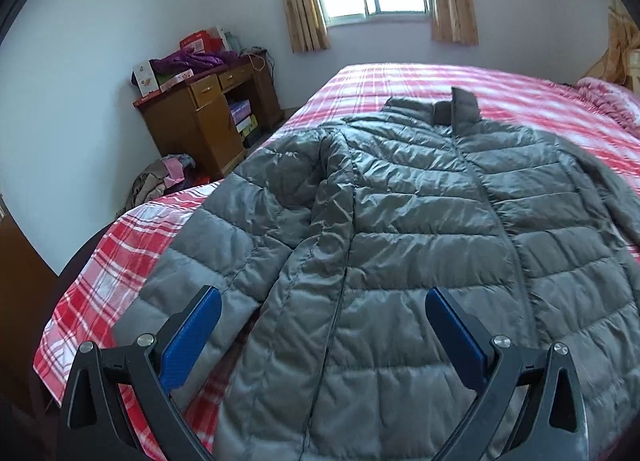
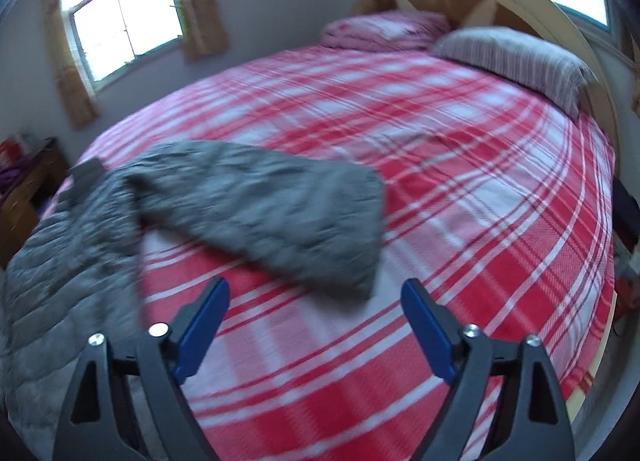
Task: Fold large clothes
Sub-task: 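Grasp the jacket sleeve cuff with the right gripper and lift it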
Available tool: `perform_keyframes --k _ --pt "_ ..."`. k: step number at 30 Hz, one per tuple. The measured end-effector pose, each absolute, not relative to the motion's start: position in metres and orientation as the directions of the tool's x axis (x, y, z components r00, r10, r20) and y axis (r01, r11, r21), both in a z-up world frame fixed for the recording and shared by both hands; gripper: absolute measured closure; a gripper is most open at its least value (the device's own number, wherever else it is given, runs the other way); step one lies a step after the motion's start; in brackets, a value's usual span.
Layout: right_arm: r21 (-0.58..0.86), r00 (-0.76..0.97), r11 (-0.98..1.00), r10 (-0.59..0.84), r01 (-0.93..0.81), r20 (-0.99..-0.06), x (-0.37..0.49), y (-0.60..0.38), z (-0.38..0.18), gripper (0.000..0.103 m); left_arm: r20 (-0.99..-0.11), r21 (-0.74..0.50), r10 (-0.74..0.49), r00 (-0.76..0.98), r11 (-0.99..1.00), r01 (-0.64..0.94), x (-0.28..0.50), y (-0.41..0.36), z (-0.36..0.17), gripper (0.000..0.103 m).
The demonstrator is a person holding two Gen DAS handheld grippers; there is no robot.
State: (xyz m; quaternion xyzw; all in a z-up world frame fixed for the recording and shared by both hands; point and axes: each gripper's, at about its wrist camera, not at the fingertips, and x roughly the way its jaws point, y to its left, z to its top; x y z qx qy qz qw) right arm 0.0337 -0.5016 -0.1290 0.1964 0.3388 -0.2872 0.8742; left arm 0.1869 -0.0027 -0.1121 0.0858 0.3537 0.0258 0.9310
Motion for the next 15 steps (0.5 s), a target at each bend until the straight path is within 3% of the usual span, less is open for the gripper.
perform_keyframes --k 7,10,11,12,15 --pt "0.151 0.553 0.72 -0.362 0.677 -0.751 0.069 -0.548 -0.153 0.014 -0.676 0.209 0.159 0.72 0.978 -0.019 0.23 -0.013 -0.139 0.001" --pt "0.15 0.55 0.721 -0.358 0.676 -0.755 0.076 -0.553 -0.162 0.03 -0.703 0.227 0.181 0.688 0.973 -0.024 0.241 -0.015 -0.155 0.001" --pt "0.143 0.555 0.726 -0.367 0.672 -0.747 0.076 -0.552 -0.162 0.054 -0.713 0.225 0.181 0.678 0.974 -0.023 0.242 -0.015 -0.16 0.001" --pt "0.14 0.567 0.747 -0.354 0.65 -0.744 0.077 -0.552 -0.162 0.069 -0.72 0.22 0.175 0.672 0.975 -0.019 0.242 -0.015 -0.162 0.001" --pt "0.156 0.578 0.752 -0.339 0.641 -0.742 0.072 -0.555 -0.16 0.081 -0.723 0.227 0.17 0.669 0.974 -0.002 0.236 -0.02 -0.168 0.001"
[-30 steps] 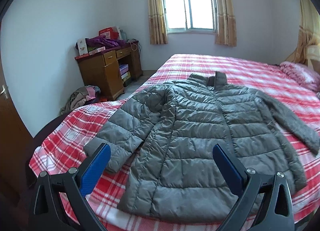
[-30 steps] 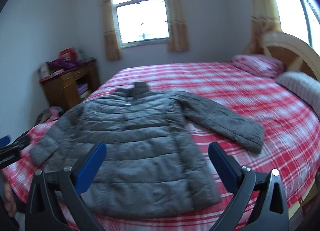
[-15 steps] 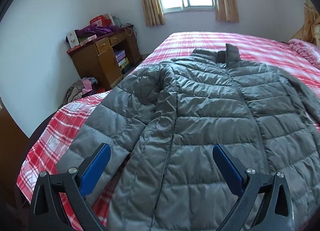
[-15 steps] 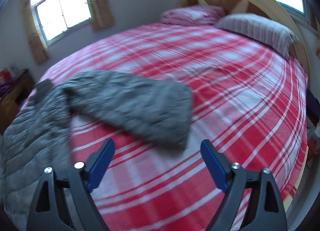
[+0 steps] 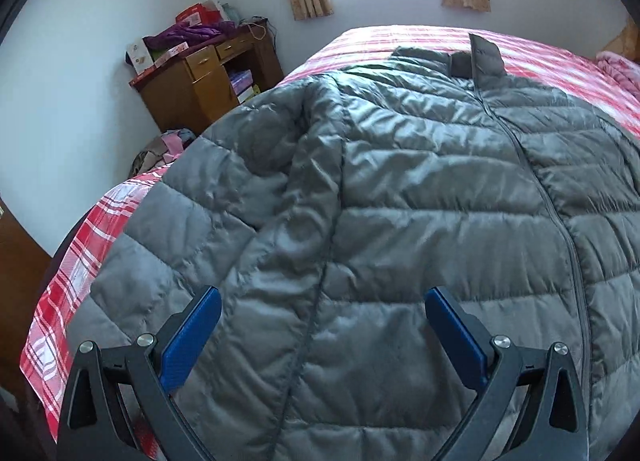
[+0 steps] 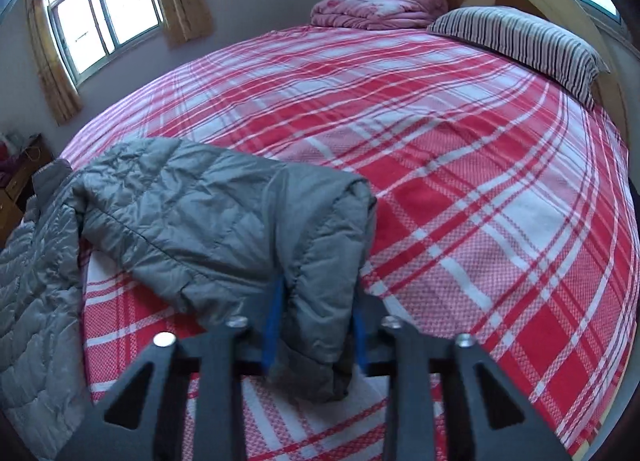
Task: Fold large clothes
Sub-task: 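Grasp the jacket sleeve cuff with the right gripper and lift it, then fold the held sleeve across the jacket body with the right gripper while the left gripper grasps the other sleeve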
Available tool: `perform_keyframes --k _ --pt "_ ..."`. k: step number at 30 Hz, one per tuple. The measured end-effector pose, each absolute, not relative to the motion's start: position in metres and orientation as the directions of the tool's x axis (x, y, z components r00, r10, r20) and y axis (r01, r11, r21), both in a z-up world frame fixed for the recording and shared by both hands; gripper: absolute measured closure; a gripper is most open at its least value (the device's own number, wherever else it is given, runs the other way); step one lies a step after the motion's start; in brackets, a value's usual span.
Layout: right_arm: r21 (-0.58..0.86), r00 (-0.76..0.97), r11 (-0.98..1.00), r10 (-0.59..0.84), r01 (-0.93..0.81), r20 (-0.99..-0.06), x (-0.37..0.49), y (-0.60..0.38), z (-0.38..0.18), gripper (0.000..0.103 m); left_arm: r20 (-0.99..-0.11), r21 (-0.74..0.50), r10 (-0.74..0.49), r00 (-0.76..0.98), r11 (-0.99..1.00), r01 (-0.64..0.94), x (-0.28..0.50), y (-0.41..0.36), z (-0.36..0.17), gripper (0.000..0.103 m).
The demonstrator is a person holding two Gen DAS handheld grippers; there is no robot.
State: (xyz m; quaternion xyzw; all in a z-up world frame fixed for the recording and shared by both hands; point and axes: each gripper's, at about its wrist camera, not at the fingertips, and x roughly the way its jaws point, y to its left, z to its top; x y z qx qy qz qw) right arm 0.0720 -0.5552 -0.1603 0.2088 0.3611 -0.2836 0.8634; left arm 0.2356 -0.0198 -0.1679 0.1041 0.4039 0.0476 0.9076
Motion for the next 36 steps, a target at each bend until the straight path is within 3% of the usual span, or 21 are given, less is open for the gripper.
perform_keyframes --k 9,15,23,29,36 --pt "0.04 0.558 0.768 -0.427 0.639 -0.712 0.066 -0.547 -0.139 0.087 -0.728 0.198 0.119 0.675 0.979 0.041 0.217 -0.017 -0.166 0.001" --pt "-0.032 0.674 0.839 -0.458 0.543 -0.58 0.09 -0.492 -0.074 0.088 -0.68 0.173 0.103 0.726 0.985 0.023 0.226 0.002 -0.123 0.001" --pt "-0.209 0.831 0.939 -0.341 0.275 -0.44 0.168 -0.354 -0.015 0.089 -0.643 0.175 0.171 0.746 0.982 -0.075 0.262 0.042 -0.098 0.001" --pt "-0.295 0.868 0.949 -0.235 0.108 -0.437 0.215 -0.264 -0.042 0.089 -0.674 0.152 0.163 0.721 0.985 -0.081 0.281 0.058 -0.103 0.001" --pt "-0.306 0.841 0.952 -0.148 -0.022 -0.52 0.265 -0.186 -0.114 0.088 -0.719 0.174 0.204 0.664 0.978 -0.112 0.301 0.073 -0.127 0.001"
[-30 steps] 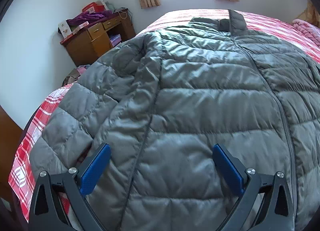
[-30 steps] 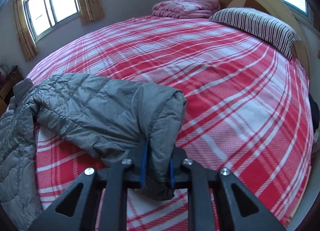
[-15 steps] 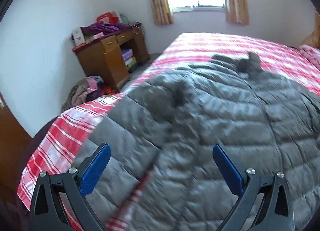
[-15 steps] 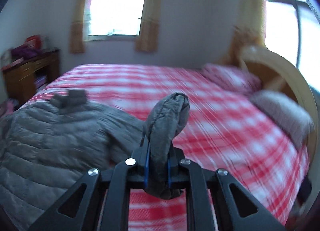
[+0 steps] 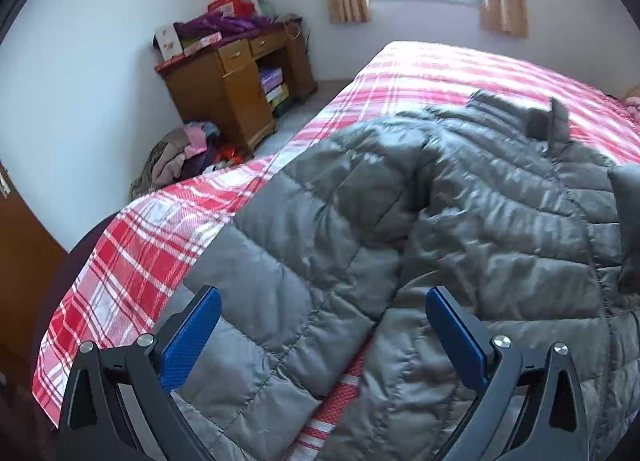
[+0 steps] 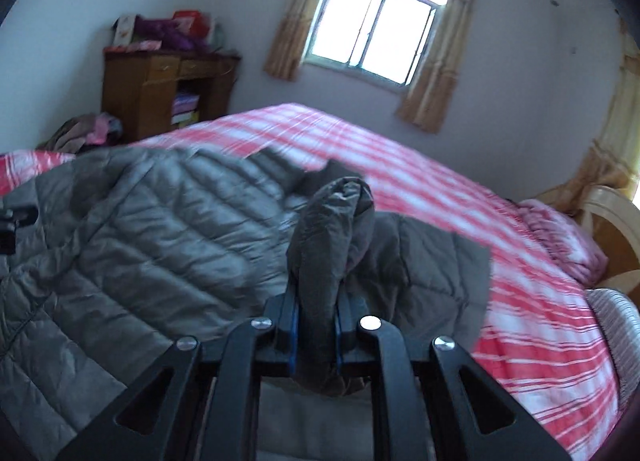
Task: Fold large clothes
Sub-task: 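Fold the held sleeve across the jacket body with the right gripper while the left gripper grasps the other sleeve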
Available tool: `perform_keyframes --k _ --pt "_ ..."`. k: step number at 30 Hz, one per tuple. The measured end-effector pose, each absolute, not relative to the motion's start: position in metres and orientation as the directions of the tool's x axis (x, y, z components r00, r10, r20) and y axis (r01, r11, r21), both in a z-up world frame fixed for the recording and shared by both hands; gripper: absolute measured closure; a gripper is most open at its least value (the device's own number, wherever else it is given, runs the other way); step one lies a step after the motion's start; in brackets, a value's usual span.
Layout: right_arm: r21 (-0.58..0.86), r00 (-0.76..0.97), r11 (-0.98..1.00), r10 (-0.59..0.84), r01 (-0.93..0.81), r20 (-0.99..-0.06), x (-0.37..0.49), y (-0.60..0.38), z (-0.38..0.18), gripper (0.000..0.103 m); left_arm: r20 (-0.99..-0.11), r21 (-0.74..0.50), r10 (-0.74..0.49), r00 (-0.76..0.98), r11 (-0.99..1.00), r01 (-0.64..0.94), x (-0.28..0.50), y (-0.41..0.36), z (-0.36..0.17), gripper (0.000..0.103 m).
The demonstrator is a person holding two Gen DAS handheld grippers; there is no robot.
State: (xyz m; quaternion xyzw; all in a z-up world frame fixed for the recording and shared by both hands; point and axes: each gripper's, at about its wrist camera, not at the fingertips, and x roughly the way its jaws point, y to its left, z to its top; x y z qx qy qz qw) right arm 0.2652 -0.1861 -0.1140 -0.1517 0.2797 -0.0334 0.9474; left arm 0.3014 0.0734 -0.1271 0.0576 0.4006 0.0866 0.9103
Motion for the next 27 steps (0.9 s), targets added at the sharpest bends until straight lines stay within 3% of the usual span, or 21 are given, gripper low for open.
perform_keyframes --k 1,3,5,7,10,12,15,21,24,26,27 --pt "-0.305 0.833 0.952 -0.145 -0.031 -0.535 0.27 -0.179 -0.123 0.087 -0.726 0.173 0.204 0.657 0.978 -0.113 0.303 0.075 -0.129 0.001" --pt "-0.282 0.807 0.958 -0.12 -0.059 -0.578 0.276 -0.172 -0.137 0.076 -0.731 0.184 0.215 0.648 0.976 -0.116 0.306 0.077 -0.131 0.001" --pt "-0.247 0.791 0.964 -0.078 -0.094 -0.607 0.271 -0.168 -0.14 0.036 -0.724 0.189 0.219 0.654 0.975 -0.117 0.306 0.078 -0.129 0.001" --pt "-0.22 0.817 0.969 -0.037 -0.111 -0.576 0.25 -0.165 -0.13 0.022 -0.722 0.185 0.221 0.656 0.975 -0.124 0.307 0.078 -0.124 0.001" --pt "-0.203 0.842 0.966 0.027 -0.161 -0.539 0.216 -0.16 -0.109 0.02 -0.72 0.163 0.203 0.664 0.979 -0.123 0.309 0.071 -0.115 0.001" --pt "-0.222 0.87 0.961 0.037 -0.166 -0.492 0.195 -0.161 -0.1 0.013 -0.718 0.149 0.173 0.675 0.984 -0.094 0.307 0.056 -0.107 0.001" --pt "-0.275 0.898 0.958 -0.048 -0.082 -0.437 0.178 -0.183 -0.101 0.011 -0.709 0.135 0.106 0.698 0.991 -0.013 0.302 0.021 -0.095 0.001" --pt "-0.31 0.795 0.938 -0.305 0.156 -0.524 0.189 -0.271 -0.133 0.011 -0.734 0.079 -0.044 0.677 0.985 0.151 0.313 -0.055 -0.093 0.001" --pt "-0.275 0.748 0.943 -0.319 0.188 -0.583 0.193 -0.295 -0.15 0.011 -0.75 0.089 -0.078 0.657 0.972 0.217 0.329 -0.092 -0.108 0.001" --pt "-0.25 0.728 0.948 -0.313 0.198 -0.61 0.197 -0.303 -0.155 0.01 -0.786 0.084 -0.095 0.611 0.963 0.258 0.342 -0.116 -0.127 0.011" --pt "-0.235 0.714 0.95 -0.309 0.205 -0.629 0.201 -0.307 -0.158 0.008 -0.802 0.076 -0.104 0.588 0.959 0.274 0.347 -0.125 -0.135 0.028"
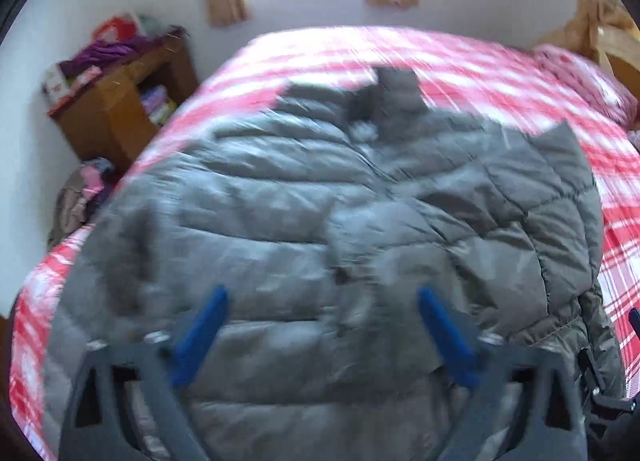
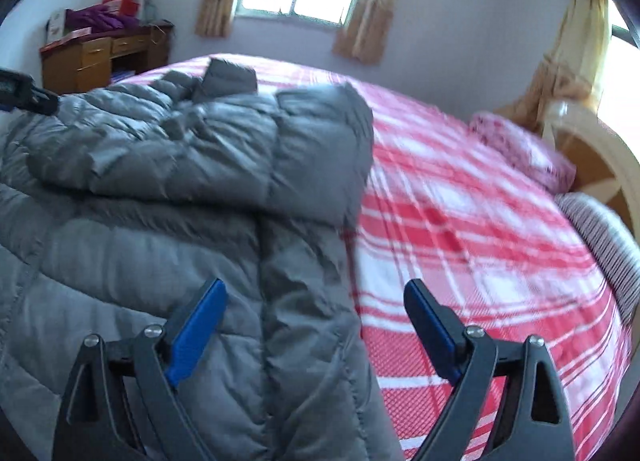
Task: Fold large clothes
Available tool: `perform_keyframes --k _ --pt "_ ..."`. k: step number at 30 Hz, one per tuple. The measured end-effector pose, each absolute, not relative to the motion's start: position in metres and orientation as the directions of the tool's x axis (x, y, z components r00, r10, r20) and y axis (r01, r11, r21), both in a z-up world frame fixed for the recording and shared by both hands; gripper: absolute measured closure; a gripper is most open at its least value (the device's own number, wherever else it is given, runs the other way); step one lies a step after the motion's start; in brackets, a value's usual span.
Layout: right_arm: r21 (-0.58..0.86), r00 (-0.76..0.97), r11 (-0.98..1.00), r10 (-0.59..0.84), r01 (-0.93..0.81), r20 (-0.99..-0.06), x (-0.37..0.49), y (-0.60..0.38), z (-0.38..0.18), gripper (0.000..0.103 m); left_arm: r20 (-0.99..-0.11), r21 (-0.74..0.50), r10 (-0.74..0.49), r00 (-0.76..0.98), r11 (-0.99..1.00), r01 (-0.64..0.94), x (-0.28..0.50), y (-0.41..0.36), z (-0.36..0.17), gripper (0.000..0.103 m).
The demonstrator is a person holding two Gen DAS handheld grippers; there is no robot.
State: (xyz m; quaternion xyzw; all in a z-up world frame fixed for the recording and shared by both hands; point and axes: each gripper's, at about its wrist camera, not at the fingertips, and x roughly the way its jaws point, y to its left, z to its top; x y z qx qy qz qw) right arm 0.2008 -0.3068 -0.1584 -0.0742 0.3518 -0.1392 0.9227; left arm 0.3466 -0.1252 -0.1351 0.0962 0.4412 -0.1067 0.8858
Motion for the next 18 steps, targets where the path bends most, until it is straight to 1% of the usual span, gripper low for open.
perform_keyframes --k 1,2,3,4,6,9,15,18 --pt "-0.226 0.705 0.952 -0.306 0.208 -0.639 0.202 -0.308 -0.161 0.007 -0.817 0.074 -0.106 0.567 0.956 0.285 0.351 -0.131 -0.142 0.045" --pt "-0.22 0.702 0.952 -0.305 0.212 -0.644 0.199 -0.311 -0.162 0.006 -0.833 0.062 -0.113 0.541 0.953 0.296 0.356 -0.137 -0.151 0.056" --pt "-0.214 0.696 0.952 -0.307 0.219 -0.65 0.2 -0.311 -0.165 0.006 -0.838 0.047 -0.124 0.531 0.953 0.298 0.358 -0.138 -0.156 0.071" --pt "-0.215 0.697 0.951 -0.309 0.222 -0.647 0.199 -0.312 -0.166 0.006 -0.837 0.044 -0.125 0.533 0.955 0.292 0.356 -0.137 -0.157 0.073" --pt "-0.226 0.707 0.948 -0.319 0.226 -0.631 0.197 -0.309 -0.167 0.006 -0.817 0.05 -0.132 0.562 0.953 0.297 0.353 -0.133 -0.153 0.082" --pt "-0.228 0.71 0.946 -0.323 0.23 -0.626 0.194 -0.309 -0.164 0.005 -0.784 0.092 -0.11 0.611 0.953 0.29 0.34 -0.116 -0.137 0.085" --pt "-0.188 0.707 0.954 -0.301 0.235 -0.64 0.192 -0.32 -0.167 0.005 -0.702 0.216 -0.016 0.712 0.948 0.235 0.328 -0.069 -0.118 0.086" --pt "-0.193 0.703 0.953 -0.304 0.236 -0.643 0.193 -0.322 -0.168 0.004 -0.709 0.243 0.017 0.705 0.944 0.222 0.333 -0.059 -0.128 0.086"
